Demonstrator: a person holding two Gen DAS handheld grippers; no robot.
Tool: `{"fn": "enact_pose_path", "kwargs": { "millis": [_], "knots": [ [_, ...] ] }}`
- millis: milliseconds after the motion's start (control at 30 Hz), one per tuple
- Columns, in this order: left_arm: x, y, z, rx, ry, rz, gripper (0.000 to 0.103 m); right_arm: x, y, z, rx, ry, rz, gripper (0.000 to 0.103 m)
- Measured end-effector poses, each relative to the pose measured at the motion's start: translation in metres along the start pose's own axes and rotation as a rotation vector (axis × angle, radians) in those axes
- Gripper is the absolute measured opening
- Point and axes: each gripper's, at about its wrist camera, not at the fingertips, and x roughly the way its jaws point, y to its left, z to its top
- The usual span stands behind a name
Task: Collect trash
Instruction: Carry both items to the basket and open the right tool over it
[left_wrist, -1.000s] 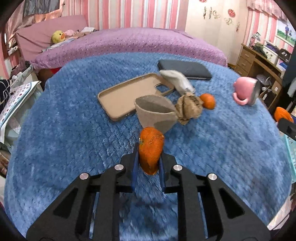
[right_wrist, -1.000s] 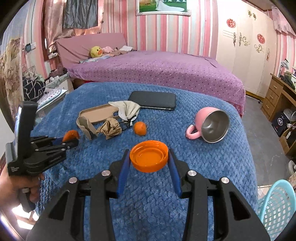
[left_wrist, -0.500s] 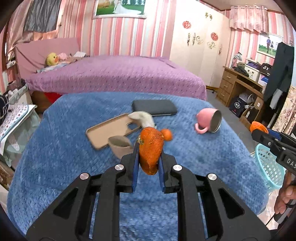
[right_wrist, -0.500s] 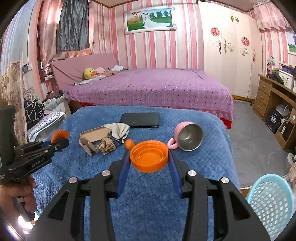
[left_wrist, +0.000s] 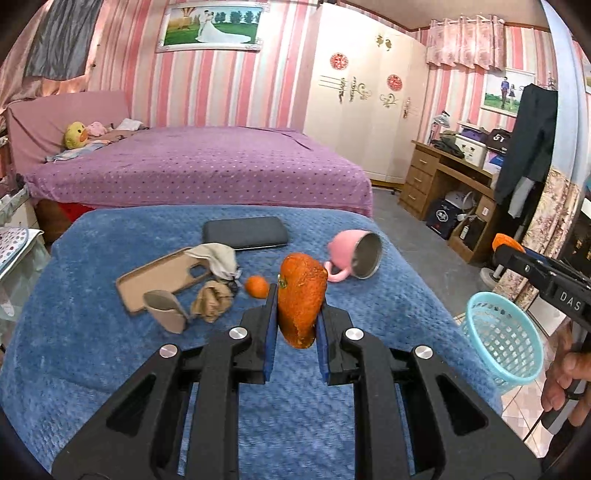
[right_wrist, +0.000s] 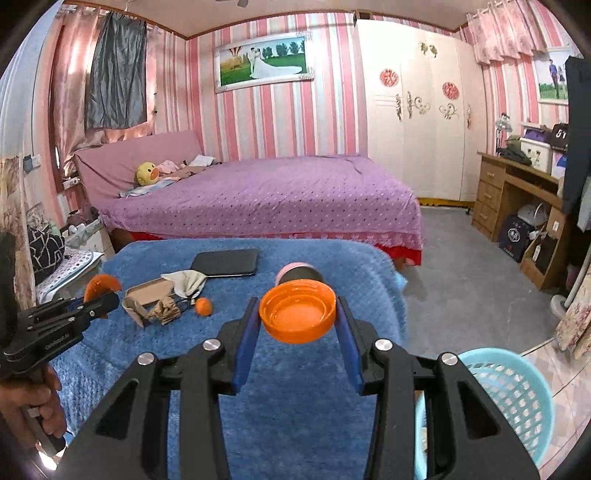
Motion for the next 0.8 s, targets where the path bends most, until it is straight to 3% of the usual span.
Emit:
{"fn": "enact_pose_path", "kwargs": {
  "millis": [433,800],
  "knots": [
    [0.005,-0.057,-0.001,0.053,-0.007,-0.091,0.016,-0.024,-0.054,-0.002,0.094,-0.028,-0.113,0.041],
    [0.014,-0.104,0.007,0.102,-0.002,-0.149,0.016,-0.045,-0.074,0.007,0.097,-0.075,-0.133,0.041]
  ]
}}
